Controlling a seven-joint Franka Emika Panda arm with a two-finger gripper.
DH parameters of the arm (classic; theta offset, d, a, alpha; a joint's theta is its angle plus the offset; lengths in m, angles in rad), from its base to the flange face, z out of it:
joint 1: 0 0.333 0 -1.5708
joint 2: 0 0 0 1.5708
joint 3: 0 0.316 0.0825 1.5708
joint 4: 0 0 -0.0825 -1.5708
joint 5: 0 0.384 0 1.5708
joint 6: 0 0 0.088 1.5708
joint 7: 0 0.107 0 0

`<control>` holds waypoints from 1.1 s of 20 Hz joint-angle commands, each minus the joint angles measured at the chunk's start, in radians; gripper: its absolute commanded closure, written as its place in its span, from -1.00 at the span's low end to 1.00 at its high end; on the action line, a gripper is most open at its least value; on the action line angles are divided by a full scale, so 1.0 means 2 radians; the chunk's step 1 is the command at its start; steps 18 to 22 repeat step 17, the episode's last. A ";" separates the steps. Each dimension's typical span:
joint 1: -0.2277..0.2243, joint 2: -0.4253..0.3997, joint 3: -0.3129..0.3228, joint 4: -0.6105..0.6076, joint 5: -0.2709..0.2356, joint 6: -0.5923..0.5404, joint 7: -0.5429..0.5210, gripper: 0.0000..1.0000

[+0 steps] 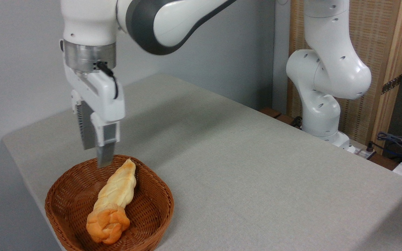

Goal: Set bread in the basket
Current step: 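Lower the roll into the basket and open the gripper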

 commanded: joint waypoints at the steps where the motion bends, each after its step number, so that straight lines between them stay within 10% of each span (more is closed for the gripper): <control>1: 0.000 -0.041 0.033 -0.002 -0.001 -0.077 -0.007 -1.00; 22: 0.000 -0.056 0.077 -0.002 -0.005 -0.131 -0.003 -1.00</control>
